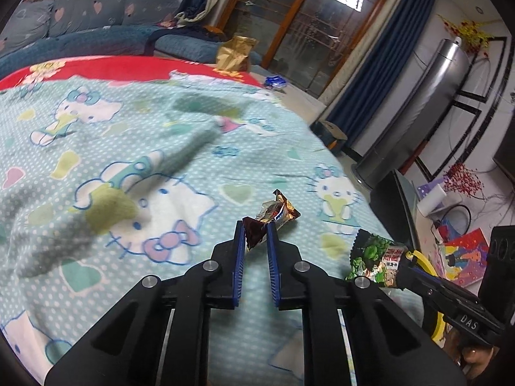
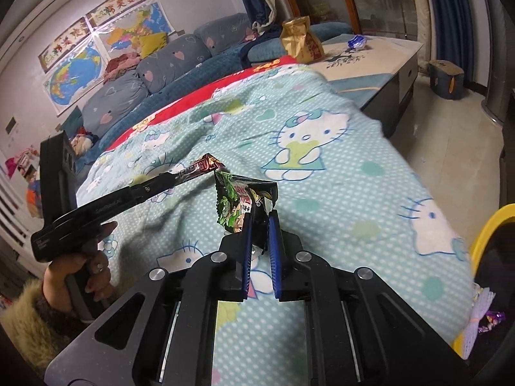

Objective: Collect trash
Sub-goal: 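Carry the chocolate bar and green packet together over the yellow bin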

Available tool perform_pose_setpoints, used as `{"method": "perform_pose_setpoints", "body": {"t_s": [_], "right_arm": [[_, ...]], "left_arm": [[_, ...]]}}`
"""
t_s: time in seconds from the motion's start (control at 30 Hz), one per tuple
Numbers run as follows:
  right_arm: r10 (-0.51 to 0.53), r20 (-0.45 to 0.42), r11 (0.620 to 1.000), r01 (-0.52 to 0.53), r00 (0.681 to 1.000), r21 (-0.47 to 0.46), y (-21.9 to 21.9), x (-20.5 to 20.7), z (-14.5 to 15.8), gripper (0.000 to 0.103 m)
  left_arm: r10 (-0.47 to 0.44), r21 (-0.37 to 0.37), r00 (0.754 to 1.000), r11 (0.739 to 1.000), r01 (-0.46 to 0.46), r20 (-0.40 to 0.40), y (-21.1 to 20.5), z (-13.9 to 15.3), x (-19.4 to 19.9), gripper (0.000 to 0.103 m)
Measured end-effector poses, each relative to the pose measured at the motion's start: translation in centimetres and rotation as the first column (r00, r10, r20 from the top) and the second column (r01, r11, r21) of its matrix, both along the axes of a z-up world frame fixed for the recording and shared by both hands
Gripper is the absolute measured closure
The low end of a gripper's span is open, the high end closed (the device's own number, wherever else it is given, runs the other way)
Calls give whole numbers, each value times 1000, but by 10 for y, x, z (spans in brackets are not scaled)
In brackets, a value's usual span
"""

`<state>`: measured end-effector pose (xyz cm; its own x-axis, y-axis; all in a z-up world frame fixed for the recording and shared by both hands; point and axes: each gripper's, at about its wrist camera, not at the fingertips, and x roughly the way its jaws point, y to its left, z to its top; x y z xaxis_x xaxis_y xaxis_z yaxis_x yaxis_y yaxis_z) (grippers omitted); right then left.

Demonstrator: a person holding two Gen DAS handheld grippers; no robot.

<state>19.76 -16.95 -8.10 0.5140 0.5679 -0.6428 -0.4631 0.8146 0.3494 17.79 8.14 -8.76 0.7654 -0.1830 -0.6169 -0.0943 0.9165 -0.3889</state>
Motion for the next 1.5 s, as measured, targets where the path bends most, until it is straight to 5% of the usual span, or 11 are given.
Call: {"method": "perform_pose_setpoints", "body": {"t_s": [0.77,1.5], "right_arm": [[-194,59,980,196,979,-25,-102,-14,20,97],[-426,47,903,428,903,-33,-194,-30,18,97]], "left_arm": [[-183,56,978,982,178,96,-83,41,-19,90],[-351,108,928,934,340,122,-152,53,-19,91]]}}
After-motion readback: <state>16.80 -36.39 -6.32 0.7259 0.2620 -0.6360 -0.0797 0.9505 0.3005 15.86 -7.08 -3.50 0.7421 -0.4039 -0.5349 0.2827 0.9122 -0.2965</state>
